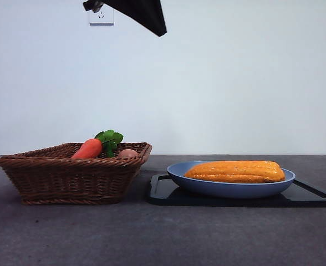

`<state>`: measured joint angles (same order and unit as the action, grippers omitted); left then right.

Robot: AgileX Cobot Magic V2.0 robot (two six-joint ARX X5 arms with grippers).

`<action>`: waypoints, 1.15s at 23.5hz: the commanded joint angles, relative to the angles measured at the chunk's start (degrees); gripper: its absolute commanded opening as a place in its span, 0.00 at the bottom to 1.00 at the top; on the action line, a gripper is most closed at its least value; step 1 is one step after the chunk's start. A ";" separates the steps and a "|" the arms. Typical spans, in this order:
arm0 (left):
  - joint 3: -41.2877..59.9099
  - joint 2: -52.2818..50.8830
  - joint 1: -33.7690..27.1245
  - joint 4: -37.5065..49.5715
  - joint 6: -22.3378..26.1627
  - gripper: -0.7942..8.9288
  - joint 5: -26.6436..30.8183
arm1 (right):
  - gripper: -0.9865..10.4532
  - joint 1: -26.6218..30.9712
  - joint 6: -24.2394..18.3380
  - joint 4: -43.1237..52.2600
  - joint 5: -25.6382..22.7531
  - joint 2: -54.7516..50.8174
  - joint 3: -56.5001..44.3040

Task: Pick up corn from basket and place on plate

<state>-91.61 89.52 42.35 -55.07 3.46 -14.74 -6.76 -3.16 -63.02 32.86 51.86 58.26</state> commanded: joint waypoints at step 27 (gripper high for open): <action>4.98 -13.20 -15.52 35.43 5.40 0.09 0.17 | 0.09 -0.24 -0.39 1.53 0.13 0.46 1.09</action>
<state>-87.70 76.23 27.40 -20.45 8.05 -14.72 -6.76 -3.16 -62.04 32.86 51.86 58.26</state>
